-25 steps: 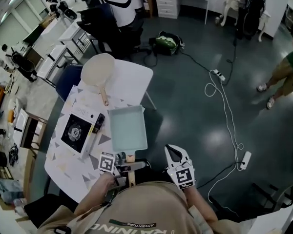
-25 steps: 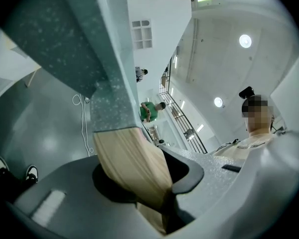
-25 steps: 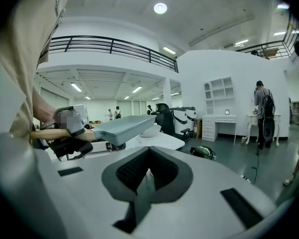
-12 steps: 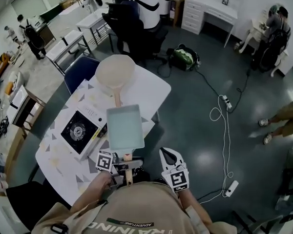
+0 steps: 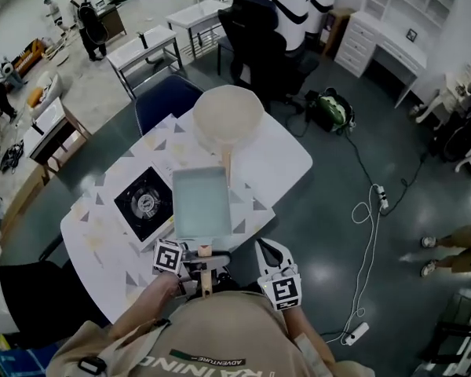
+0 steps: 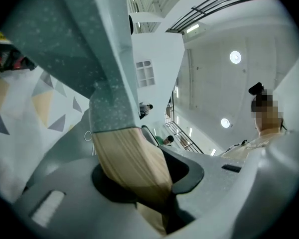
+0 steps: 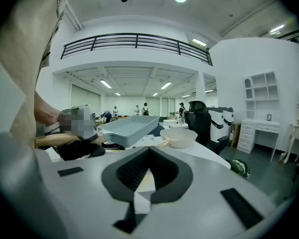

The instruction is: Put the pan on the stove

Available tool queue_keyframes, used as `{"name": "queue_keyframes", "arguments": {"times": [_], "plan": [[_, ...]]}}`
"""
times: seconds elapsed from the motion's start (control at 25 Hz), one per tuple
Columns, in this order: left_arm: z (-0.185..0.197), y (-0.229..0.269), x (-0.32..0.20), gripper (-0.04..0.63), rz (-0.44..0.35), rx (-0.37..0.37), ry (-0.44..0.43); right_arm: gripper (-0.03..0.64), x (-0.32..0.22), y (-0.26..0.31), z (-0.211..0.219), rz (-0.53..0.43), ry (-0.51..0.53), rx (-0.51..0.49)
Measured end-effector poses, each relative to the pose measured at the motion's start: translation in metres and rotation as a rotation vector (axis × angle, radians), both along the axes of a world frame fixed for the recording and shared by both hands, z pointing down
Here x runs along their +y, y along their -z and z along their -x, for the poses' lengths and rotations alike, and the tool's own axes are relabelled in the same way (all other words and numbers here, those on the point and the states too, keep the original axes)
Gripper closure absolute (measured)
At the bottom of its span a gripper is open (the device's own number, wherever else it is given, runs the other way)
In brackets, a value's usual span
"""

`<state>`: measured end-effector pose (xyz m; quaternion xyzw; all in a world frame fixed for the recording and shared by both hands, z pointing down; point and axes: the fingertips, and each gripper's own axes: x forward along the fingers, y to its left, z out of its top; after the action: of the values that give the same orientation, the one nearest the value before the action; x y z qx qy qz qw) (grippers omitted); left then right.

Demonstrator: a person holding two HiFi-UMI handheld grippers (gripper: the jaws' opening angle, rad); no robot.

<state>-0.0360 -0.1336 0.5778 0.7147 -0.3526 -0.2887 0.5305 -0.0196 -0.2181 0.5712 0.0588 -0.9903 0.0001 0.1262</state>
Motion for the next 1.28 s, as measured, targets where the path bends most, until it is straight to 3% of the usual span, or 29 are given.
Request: {"name": "queue_keyframes", "arguments": {"times": [0.24,0.88,1.12,1.28], "plan": [[0.032,0.001,0.018,0.473,-0.001,0.018,0.131,0.618,0.018,-0.005,0.045,0.034,0.138,0.006],[0.114,-0.001,0.044,0.472,0.023,0.018,0.619,0.618,0.035,-0.011,0.164,0.049,0.609,-0.017],[0.126,-0.006,0.047,0.472,0.047,-0.013,0.709,0.618,0.045,-0.019,0.187,0.078,0.717,-0.008],[0.134,-0.007,0.047,0.472,0.041,0.021,0.747,0.618,0.053,-0.023,0.198,0.082,0.774,0.004]]}}
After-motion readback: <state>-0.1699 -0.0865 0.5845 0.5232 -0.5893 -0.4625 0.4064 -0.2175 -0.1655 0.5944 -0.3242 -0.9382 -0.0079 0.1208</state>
